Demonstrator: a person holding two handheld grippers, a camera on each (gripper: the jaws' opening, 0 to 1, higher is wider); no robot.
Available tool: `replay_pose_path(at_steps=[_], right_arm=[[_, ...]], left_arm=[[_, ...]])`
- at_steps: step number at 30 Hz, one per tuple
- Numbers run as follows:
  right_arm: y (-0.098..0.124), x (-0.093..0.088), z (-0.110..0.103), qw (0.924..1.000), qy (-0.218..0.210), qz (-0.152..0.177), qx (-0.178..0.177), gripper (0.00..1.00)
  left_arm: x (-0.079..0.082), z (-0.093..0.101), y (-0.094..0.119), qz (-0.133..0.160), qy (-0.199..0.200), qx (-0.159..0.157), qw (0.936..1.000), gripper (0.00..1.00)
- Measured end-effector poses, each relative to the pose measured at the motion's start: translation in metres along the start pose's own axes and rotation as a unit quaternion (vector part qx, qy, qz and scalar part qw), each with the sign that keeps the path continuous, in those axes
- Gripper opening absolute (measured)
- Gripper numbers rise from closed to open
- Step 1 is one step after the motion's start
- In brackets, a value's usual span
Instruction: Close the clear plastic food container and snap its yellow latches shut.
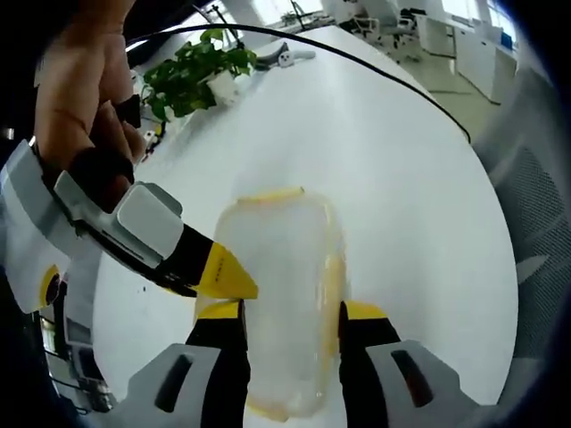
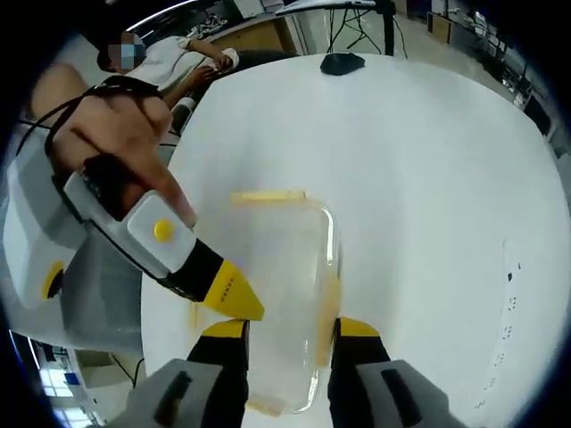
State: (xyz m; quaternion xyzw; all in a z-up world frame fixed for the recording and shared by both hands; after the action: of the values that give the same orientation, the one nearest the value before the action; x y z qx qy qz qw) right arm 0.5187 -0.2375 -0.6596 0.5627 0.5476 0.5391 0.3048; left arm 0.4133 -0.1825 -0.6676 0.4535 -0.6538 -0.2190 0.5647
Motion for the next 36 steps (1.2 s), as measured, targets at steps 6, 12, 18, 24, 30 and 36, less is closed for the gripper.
replay_pose_path(at_steps=[6,12,18,24,30,36], right_arm=[[0.000,0.006,-0.001,1.0000,0.001,-0.003,0.000,0.32],[-0.001,0.008,0.000,1.0000,0.001,-0.001,0.002,0.33],[0.000,0.008,-0.002,1.0000,0.001,0.006,-0.001,0.33],[0.001,0.011,-0.004,0.9999,0.007,0.001,-0.009,0.34],[0.003,0.011,-0.006,0.9997,0.012,-0.001,-0.020,0.34],[0.004,0.011,-0.007,0.9995,0.009,-0.001,-0.030,0.34]], left_arm=[[0.000,0.000,0.000,0.000,0.001,-0.001,1.0000,0.35],[0.000,0.000,0.000,-0.001,0.002,0.002,1.0000,0.36],[0.001,0.002,0.000,-0.001,-0.003,0.005,1.0000,0.36],[0.001,0.001,0.000,-0.004,-0.003,0.004,1.0000,0.36],[0.004,-0.001,0.001,-0.006,0.011,-0.002,0.9999,0.38],[0.004,0.000,0.002,-0.010,-0.002,-0.002,0.9999,0.39]])
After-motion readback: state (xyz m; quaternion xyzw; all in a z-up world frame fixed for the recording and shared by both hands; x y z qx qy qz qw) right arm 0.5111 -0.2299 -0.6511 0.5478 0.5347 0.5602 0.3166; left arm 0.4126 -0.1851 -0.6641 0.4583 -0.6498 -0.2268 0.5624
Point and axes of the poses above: the point that each gripper's makers call its tool centre point, and the gripper's own axes: y roughly backward along the fingers, z roughly to its right, x roughly out of its top, the point moved 9 cm from there along y, roughly backward along the fingers, and after that the axes turned 11 degrees about y, right-handed, at the moved point
